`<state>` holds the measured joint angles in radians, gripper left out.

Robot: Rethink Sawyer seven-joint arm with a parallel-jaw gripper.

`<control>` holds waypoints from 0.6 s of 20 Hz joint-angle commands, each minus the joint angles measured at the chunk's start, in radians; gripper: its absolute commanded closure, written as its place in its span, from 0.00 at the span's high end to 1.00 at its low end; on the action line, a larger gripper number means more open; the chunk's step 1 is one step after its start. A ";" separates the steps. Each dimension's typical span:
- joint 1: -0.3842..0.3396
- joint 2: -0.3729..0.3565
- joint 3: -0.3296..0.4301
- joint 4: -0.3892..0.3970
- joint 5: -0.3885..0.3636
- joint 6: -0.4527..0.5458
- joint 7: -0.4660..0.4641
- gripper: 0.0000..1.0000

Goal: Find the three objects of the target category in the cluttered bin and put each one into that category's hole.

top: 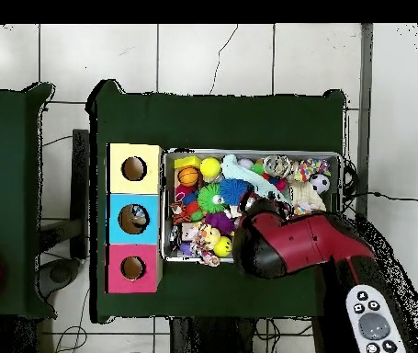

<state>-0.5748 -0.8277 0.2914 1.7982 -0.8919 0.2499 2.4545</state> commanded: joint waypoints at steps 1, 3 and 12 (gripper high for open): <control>-0.090 0.081 0.131 -0.046 -0.127 0.033 -0.327 1.00; -0.115 0.096 0.146 -0.050 -0.148 0.039 -0.342 1.00; -0.175 0.178 0.174 -0.071 -0.229 0.025 -0.302 1.00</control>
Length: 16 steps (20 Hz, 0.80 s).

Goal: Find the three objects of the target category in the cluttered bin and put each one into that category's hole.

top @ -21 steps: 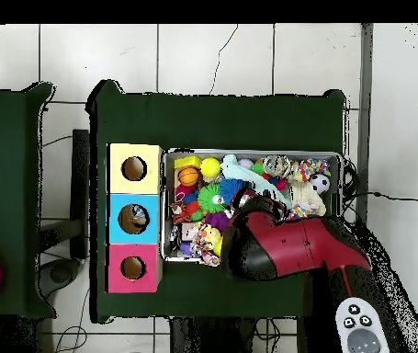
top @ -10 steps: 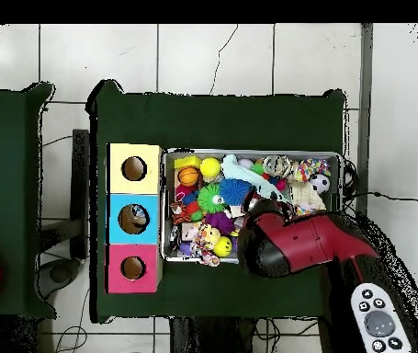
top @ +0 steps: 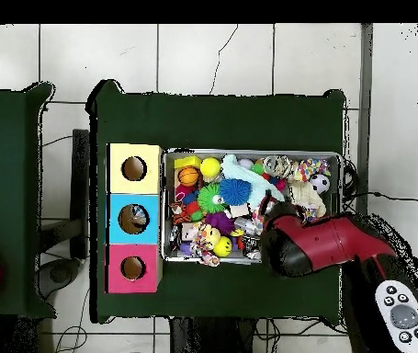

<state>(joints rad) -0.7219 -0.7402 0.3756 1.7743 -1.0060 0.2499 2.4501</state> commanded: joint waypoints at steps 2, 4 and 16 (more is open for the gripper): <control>-0.029 0.107 0.086 -0.048 -0.135 0.018 -0.284 1.00; -0.025 0.123 0.079 -0.050 -0.161 0.008 -0.272 1.00; -0.036 0.268 0.063 -0.038 -0.210 -0.005 -0.202 1.00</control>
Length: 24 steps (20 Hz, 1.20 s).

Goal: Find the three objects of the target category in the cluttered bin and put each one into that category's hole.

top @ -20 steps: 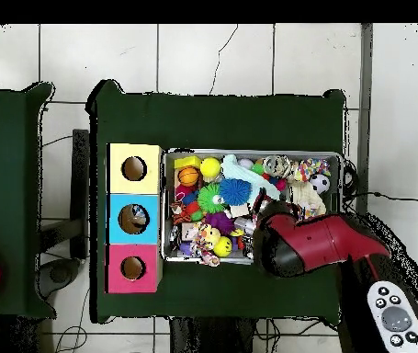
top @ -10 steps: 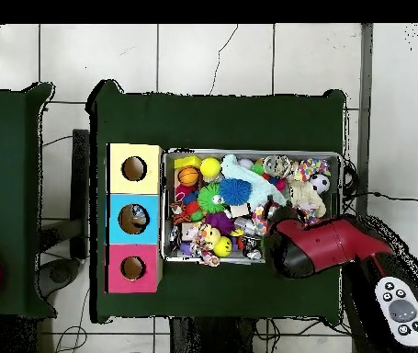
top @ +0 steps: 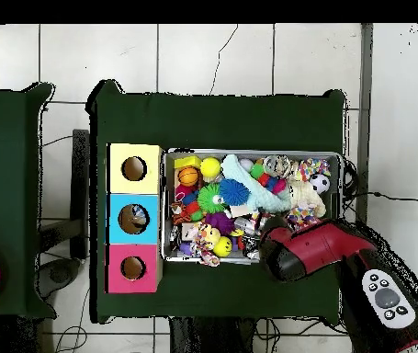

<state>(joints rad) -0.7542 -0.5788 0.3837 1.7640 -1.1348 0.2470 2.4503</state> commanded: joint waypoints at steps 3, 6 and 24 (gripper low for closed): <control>0.028 0.137 0.016 -0.046 -0.110 -0.039 -0.147 1.00; 0.057 0.146 -0.018 -0.054 -0.135 -0.068 -0.117 1.00; 0.128 0.078 -0.039 -0.044 -0.103 -0.100 -0.094 0.00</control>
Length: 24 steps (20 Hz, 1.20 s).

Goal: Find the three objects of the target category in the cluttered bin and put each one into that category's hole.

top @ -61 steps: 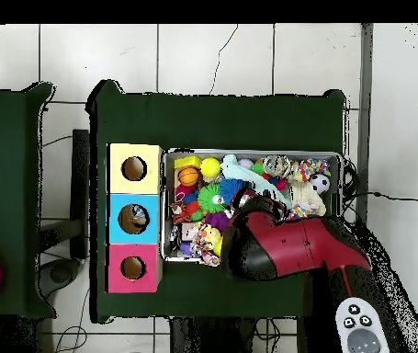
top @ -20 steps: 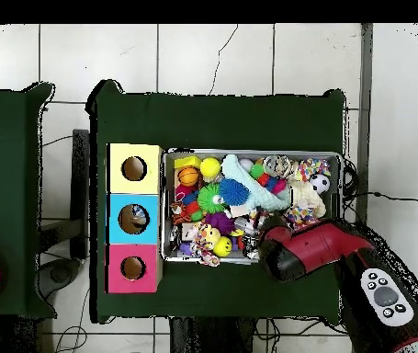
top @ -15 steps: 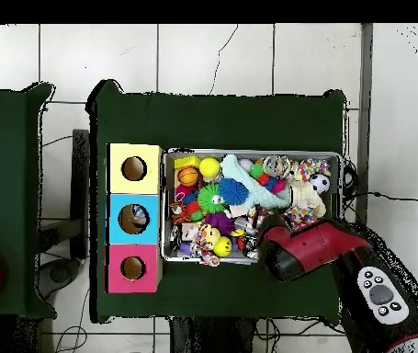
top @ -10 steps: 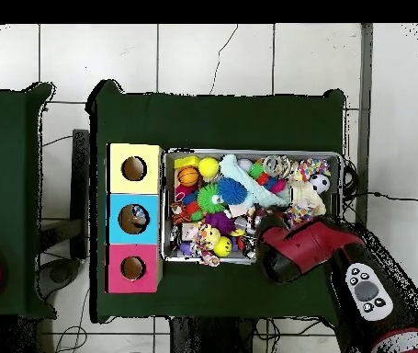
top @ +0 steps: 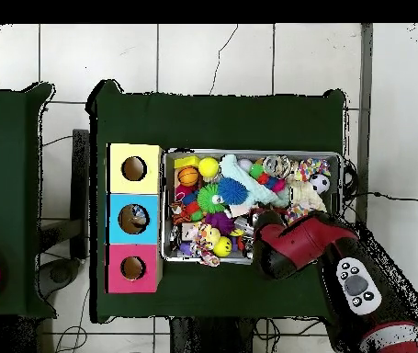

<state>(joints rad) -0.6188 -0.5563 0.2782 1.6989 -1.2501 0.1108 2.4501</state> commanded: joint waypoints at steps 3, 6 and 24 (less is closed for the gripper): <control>-0.031 0.015 0.105 0.082 0.087 0.070 -0.087 0.00; -0.024 -0.019 0.116 0.130 0.162 0.089 -0.049 0.00; 0.373 -0.129 -0.158 0.183 0.433 0.100 0.153 0.00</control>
<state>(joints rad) -0.2944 -0.6666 0.1773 1.8349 -0.8951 0.1110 2.4501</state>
